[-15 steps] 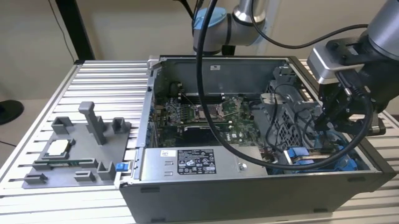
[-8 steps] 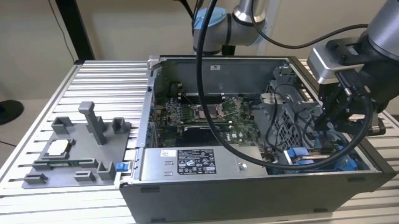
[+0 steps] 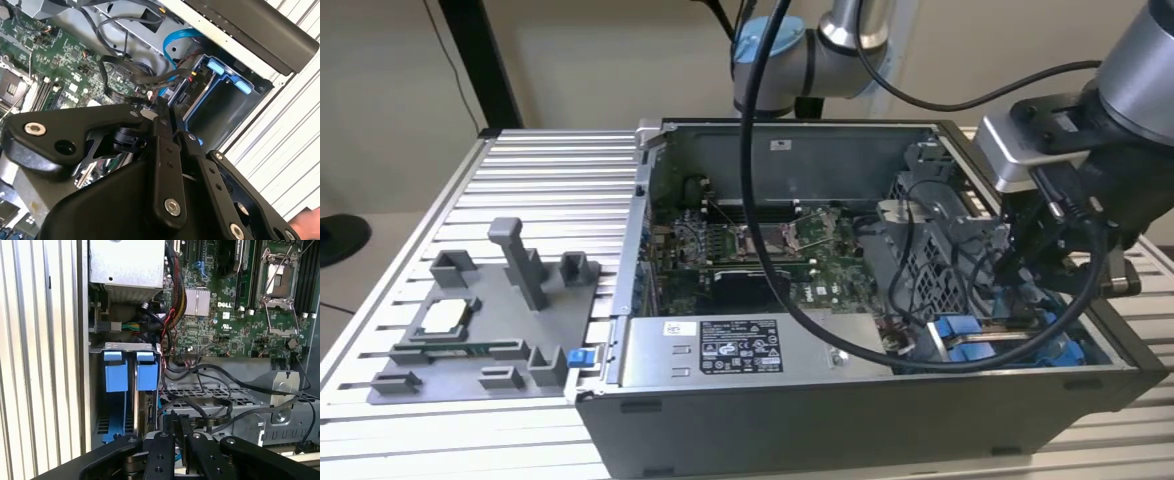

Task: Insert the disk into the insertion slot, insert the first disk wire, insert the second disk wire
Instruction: 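Insert the second disk wire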

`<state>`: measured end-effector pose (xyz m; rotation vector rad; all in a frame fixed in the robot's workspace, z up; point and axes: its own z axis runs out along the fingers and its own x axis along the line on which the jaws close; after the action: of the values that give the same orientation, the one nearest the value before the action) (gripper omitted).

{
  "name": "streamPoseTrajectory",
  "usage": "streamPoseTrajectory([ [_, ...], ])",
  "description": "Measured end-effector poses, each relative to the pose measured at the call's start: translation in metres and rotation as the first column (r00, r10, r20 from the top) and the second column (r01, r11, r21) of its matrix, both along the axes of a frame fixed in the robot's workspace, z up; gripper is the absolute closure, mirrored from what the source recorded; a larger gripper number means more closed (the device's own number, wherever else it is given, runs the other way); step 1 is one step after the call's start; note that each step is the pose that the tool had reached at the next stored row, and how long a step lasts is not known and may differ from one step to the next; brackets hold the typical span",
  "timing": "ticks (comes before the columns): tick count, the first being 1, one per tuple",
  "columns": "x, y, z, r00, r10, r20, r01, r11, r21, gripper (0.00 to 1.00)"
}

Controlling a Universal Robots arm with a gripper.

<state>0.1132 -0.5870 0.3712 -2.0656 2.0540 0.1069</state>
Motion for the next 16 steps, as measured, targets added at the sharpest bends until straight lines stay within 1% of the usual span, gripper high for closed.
streamPoseTrajectory([
  [4, 0.0, 0.0, -0.0072, 1.0, 0.0, 0.0053, 0.0, 1.0, -0.0001, 1.0],
  [6, 0.0, 0.0, -0.0097, 0.9999, 0.0, 0.0135, 0.0, 1.0, -0.0009, 1.0],
  [7, 0.0, -0.0001, -0.0105, 0.9998, 0.0, 0.0176, 0.0, 1.0, -0.0027, 1.0],
  [8, -0.001, -0.0002, -0.0113, 0.9998, 0.0, 0.0204, 0.0, 1.0, -0.0057, 1.0],
  [10, -0.001, -0.0008, -0.0124, 0.9997, 0.0, 0.0241, 0.0, 0.9999, -0.0146, 1.0],
  [15, -0.003, -0.004, -0.0143, 0.9996, 0.0, 0.0271, 0.001, 0.999, -0.0439, 1.0],
  [16, -0.003, -0.004, -0.0149, 0.9995, 0.0, 0.0313, 0.001, 0.9989, -0.0478, 1.0],
])
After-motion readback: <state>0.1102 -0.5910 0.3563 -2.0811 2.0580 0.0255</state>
